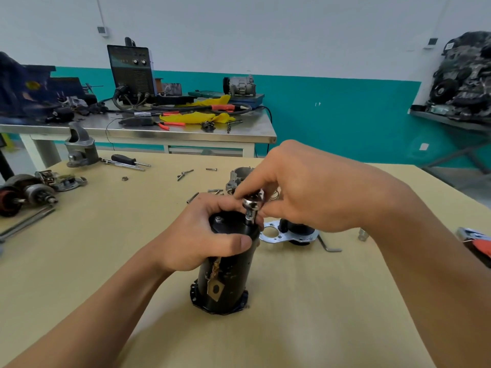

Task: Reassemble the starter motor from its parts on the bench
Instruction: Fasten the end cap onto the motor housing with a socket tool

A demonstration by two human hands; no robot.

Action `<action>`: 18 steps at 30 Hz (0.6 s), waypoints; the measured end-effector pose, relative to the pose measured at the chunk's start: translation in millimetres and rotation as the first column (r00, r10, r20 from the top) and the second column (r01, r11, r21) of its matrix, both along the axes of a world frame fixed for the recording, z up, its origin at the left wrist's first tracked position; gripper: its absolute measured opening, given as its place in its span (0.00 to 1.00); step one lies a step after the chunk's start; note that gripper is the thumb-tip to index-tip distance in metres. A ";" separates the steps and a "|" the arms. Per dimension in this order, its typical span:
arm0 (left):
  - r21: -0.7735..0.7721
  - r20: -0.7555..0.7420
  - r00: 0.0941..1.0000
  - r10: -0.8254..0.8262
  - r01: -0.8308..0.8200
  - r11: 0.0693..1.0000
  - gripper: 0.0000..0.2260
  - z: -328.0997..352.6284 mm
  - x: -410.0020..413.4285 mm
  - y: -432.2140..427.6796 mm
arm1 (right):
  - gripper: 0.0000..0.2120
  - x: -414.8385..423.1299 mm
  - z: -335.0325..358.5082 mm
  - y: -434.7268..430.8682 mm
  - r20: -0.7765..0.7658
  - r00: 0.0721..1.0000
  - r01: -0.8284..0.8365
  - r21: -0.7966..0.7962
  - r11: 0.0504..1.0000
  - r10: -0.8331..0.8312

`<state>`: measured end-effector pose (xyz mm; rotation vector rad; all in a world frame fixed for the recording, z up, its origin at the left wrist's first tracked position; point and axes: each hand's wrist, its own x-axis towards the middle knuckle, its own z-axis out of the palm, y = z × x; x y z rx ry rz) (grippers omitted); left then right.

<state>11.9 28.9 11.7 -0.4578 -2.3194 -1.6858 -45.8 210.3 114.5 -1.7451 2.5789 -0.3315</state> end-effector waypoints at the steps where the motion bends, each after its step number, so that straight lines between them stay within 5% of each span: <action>1: 0.012 0.004 1.000 -0.022 0.022 1.000 0.18 0.3 0.3 -0.3 | 0.16 -0.6 0.2 -0.7 0.032 0.999 -0.019 -0.010 1.000 0.019; 7: 0.005 -0.003 0.999 -0.048 0.048 0.999 0.18 -0.7 -1.0 -0.8 | 0.12 -4.9 -4.7 -5.6 0.071 0.997 -0.029 -0.053 0.998 0.033; 18: 0.058 -0.032 0.998 -0.054 0.056 0.997 0.17 -5.0 -3.0 -2.7 | 0.19 3.0 -14.8 -18.5 -0.253 0.955 0.124 -0.142 0.982 -0.157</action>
